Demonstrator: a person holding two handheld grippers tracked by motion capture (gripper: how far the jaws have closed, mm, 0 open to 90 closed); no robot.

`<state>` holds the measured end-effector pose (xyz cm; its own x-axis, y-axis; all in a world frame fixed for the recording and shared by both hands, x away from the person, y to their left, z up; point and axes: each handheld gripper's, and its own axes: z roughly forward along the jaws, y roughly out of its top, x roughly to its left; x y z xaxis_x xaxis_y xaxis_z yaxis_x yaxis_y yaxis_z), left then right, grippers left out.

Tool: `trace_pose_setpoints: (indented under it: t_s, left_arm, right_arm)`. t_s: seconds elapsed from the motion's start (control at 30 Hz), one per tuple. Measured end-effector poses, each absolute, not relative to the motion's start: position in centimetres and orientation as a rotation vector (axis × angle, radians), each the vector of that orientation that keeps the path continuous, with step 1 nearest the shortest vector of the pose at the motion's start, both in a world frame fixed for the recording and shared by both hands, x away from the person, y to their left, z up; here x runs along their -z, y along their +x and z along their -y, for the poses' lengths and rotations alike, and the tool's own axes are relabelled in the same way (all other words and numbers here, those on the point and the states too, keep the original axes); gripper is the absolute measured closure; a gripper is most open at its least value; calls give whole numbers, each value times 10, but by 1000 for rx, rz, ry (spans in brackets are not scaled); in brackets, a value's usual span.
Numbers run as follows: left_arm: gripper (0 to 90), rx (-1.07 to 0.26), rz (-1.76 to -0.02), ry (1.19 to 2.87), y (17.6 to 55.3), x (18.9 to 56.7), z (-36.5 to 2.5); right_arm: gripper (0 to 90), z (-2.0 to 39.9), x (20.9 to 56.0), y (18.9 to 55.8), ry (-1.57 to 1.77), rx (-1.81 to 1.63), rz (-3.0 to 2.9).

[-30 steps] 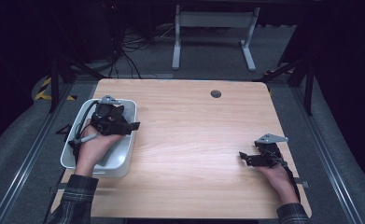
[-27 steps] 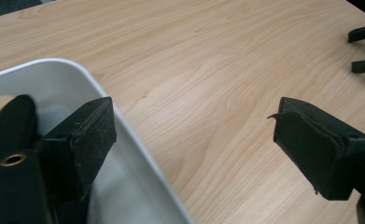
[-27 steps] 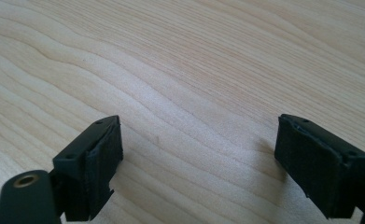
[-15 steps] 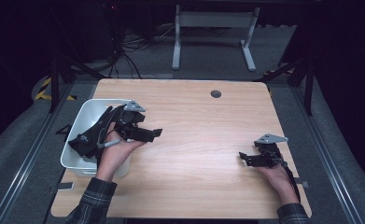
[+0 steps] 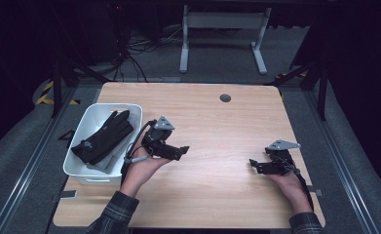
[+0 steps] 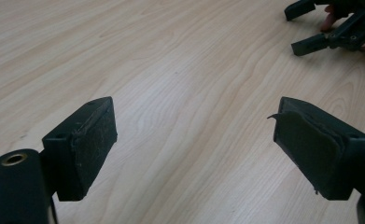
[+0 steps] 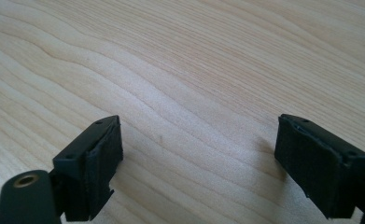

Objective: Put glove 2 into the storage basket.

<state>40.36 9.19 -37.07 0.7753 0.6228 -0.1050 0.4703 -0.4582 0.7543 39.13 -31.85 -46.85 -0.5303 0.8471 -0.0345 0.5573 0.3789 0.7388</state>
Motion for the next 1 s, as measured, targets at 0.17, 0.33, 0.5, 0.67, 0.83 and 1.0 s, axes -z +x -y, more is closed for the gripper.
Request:
trace_pose_setpoints:
  t_s: [0.17,0.33,0.5,0.67,0.83,1.0]
  left_arm:
    - [141,-229,-781,2149,399,383,-79]
    - [141,-211,-758,2190,394,397,-68]
    - [141,-201,-743,2197,389,409,-63]
    - [141,-187,-726,2207,385,420,-57]
    - [140,-187,-701,2217,381,431,-47]
    - [140,-181,-686,2247,379,442,-39]
  right_arm:
    - [156,318,469,391,1213,-962,-2236]
    - [156,319,468,391,1210,-961,-2239]
    - [156,318,468,391,1209,-961,-2239]
    - [156,318,468,391,1209,-962,-2240]
    - [156,318,468,391,1208,-961,-2242]
    - [156,318,468,391,1207,-962,-2243]
